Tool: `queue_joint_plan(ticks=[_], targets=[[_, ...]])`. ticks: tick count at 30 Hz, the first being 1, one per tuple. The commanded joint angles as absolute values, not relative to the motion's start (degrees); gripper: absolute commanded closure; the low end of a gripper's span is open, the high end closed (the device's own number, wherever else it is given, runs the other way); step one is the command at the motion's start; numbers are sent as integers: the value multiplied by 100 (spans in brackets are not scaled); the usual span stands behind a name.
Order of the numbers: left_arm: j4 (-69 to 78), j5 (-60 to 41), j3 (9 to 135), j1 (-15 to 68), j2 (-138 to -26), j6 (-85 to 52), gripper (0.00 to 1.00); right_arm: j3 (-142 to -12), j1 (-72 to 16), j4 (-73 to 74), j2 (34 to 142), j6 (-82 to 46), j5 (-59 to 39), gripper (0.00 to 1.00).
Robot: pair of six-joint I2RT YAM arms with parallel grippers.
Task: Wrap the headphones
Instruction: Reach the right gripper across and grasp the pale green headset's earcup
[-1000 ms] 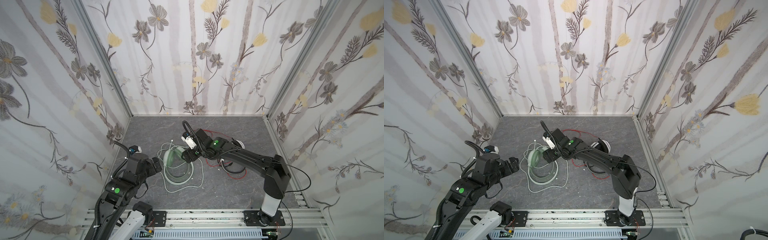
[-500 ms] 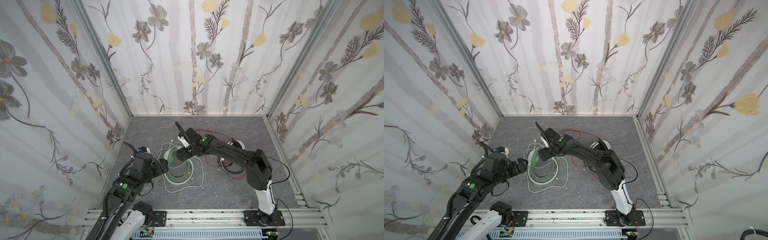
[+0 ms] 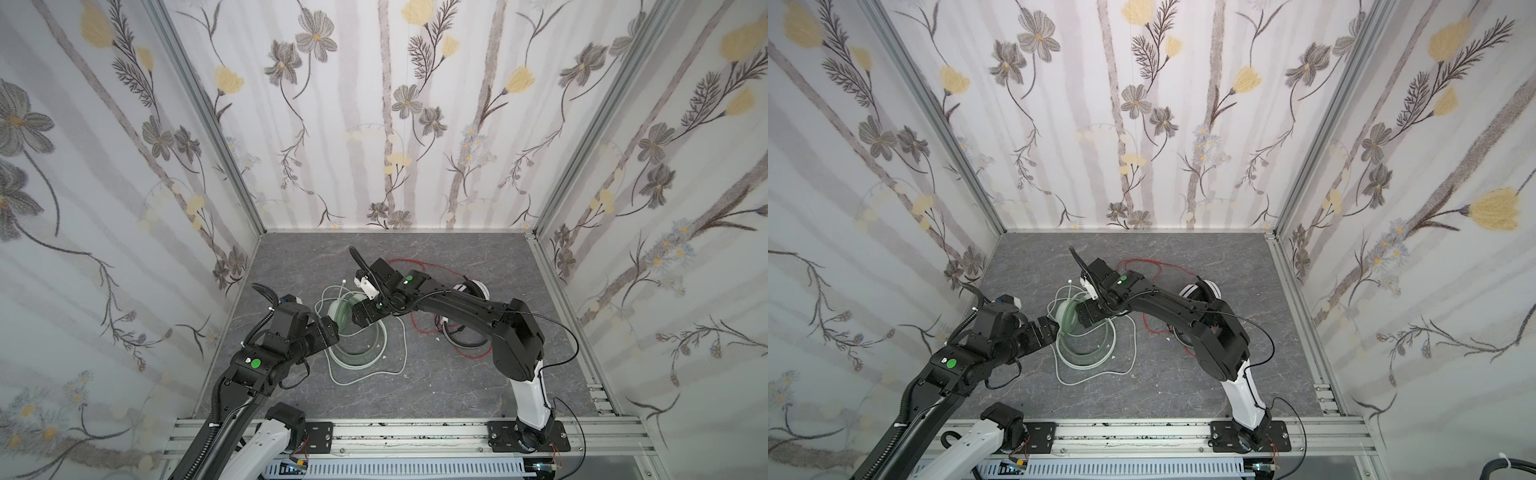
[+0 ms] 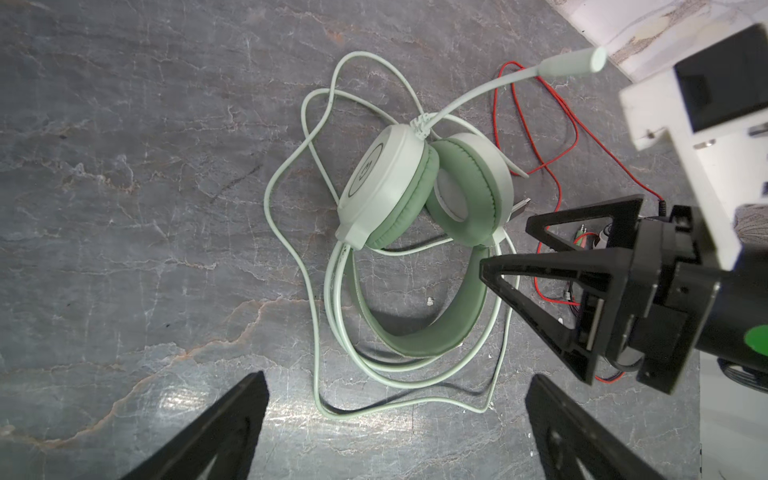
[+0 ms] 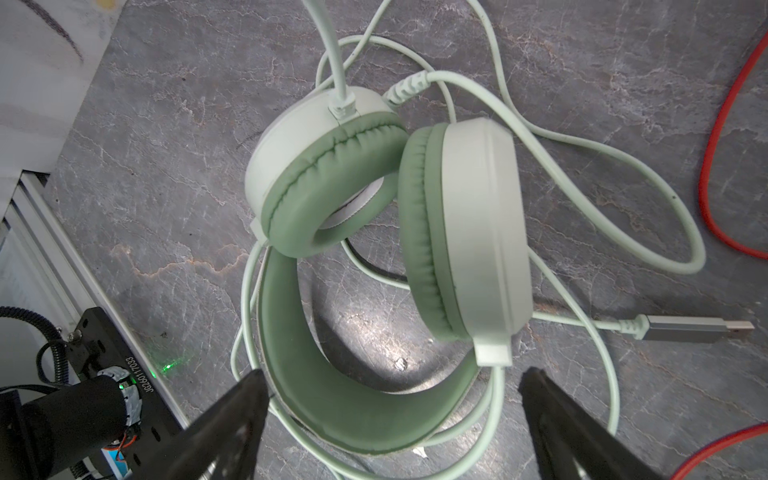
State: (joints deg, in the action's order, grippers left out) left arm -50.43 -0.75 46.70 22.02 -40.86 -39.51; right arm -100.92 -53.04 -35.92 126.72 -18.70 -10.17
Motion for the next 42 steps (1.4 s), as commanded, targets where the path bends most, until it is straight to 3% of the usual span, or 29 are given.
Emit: queue_joint_plan(ticks=[1, 12, 21, 29, 38, 42], targets=[[-5303, -235, 4709, 2197, -4087, -4531, 0, -10138, -5292, -3406, 12717, -1758, -1143, 5], [-5739, -210, 4918, 2188, -4045, -5210, 0, -10546, -5230, -3342, 12986, -1526, -1289, 11], [-5552, -545, 4722, 2191, -3674, -6451, 0, -10775, -5225, -3436, 13316, -1445, -315, 9], [-4846, -931, 4074, 2189, -3130, -7065, 4, -11006, -5199, -3302, 13782, -1266, -32, 14], [-4891, -1068, 3860, 2191, -3379, -6650, 3, -11106, -5166, -3191, 13917, -1385, -81, 32], [-5068, -918, 3907, 2192, -3401, -6526, 3, -11127, -5160, -3213, 13849, -1597, -28, 55]])
